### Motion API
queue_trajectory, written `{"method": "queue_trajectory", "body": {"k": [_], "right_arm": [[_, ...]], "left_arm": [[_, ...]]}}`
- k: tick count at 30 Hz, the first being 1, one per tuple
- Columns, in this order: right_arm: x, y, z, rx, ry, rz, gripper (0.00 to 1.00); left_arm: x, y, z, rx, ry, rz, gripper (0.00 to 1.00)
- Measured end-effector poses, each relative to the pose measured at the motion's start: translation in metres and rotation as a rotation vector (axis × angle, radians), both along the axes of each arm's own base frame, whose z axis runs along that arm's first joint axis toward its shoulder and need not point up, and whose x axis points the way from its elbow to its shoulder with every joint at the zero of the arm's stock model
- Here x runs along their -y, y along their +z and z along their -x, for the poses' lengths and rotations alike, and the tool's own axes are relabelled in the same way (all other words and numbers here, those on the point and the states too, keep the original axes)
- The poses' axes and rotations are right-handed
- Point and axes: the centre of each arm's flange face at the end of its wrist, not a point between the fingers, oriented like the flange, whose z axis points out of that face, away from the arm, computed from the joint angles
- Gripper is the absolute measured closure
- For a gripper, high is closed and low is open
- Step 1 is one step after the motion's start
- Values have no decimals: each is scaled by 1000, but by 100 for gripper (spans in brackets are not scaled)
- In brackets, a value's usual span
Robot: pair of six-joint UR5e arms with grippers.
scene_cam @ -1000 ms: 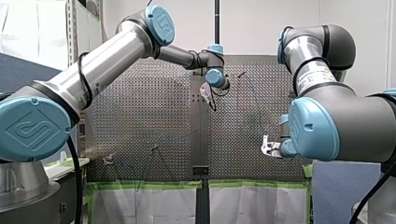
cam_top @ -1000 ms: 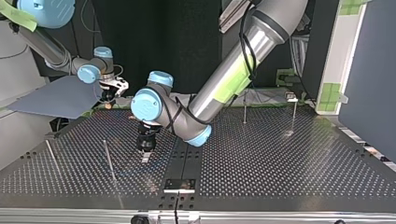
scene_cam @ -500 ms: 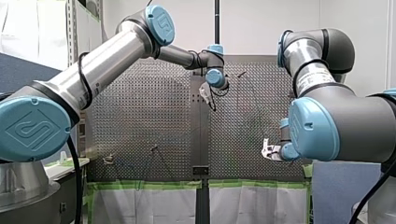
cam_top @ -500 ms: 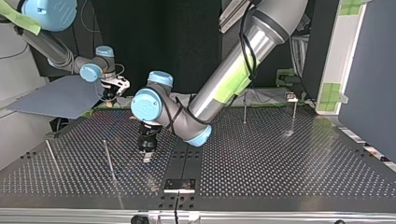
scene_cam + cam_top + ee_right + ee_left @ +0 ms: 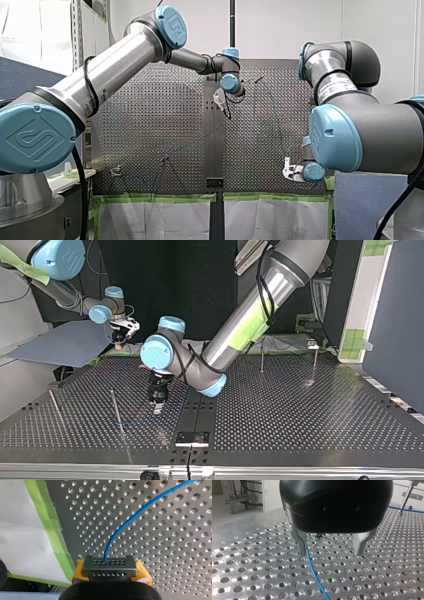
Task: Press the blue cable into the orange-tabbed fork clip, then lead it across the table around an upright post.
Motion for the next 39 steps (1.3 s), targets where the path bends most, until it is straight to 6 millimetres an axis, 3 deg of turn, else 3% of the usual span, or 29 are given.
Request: {"method": "queue_trajectory", "body": {"k": [16, 28, 39], "right_arm": [[7, -6, 24, -11, -35, 5, 100], [5, -36, 46, -13, -68, -4, 100], [6, -38, 49, -13, -70, -3, 100]], "left_arm": [[-1, -1, 0, -6, 0, -5, 9], [-3, -1, -2, -6, 3, -5, 9], [-4, -3, -1, -21, 5, -17, 9]]}}
